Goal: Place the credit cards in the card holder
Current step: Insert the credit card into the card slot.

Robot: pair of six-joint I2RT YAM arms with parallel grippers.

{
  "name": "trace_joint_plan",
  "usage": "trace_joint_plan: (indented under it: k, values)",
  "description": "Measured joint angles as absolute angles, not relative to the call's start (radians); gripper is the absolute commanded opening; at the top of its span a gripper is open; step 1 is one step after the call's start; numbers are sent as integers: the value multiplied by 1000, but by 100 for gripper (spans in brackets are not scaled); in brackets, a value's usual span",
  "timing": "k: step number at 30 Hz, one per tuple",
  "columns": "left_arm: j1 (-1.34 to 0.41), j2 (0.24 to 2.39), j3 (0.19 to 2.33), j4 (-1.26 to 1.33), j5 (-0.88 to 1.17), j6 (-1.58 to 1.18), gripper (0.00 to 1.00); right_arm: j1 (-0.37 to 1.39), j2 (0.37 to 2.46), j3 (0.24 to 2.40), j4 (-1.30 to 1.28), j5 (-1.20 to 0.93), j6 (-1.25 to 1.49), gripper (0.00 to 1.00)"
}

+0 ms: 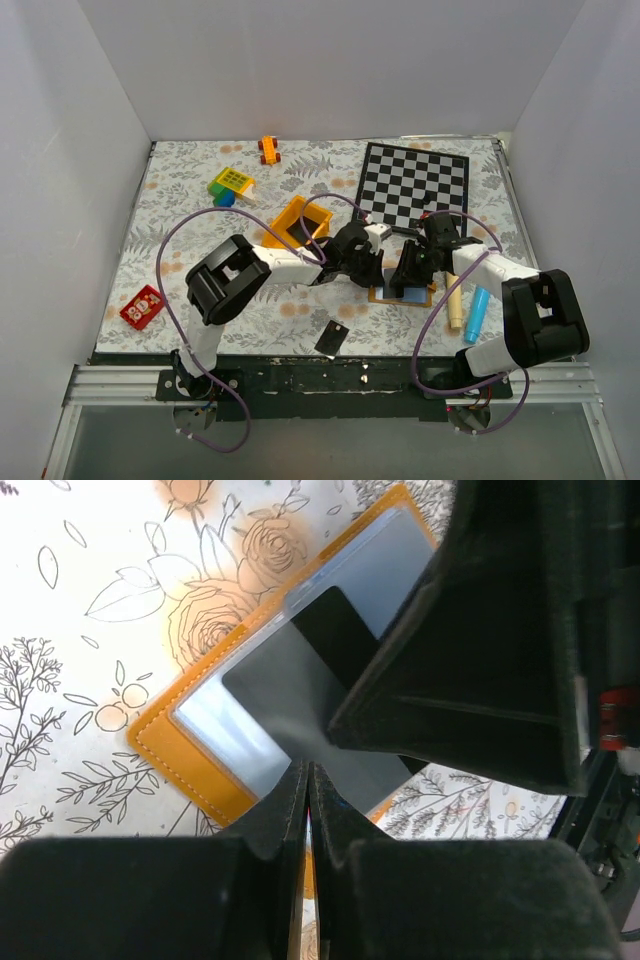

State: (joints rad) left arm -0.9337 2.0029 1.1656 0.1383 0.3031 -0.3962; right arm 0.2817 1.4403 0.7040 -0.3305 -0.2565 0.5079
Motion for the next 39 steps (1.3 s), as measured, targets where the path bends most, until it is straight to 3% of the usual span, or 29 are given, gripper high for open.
trace_joint_plan:
  k: [12,28,31,35,39]
  values:
    - [-934,2057,1186,177,313,-418,0,282,1427,704,-342,-241,516,46]
    - [-934,2058,1186,180,307,-420,0,282,1335,704,-423,-173,511,47]
    - [-934,2058,1186,180,306,-420,0,282,1311,704,-429,-162,509,38]
    - [-934,2058,1186,180,306,-420,0,282,1284,704,-445,-140,495,1]
    - [-934,2055,1187,175,303,-419,0,282,1287,704,-459,-103,495,1]
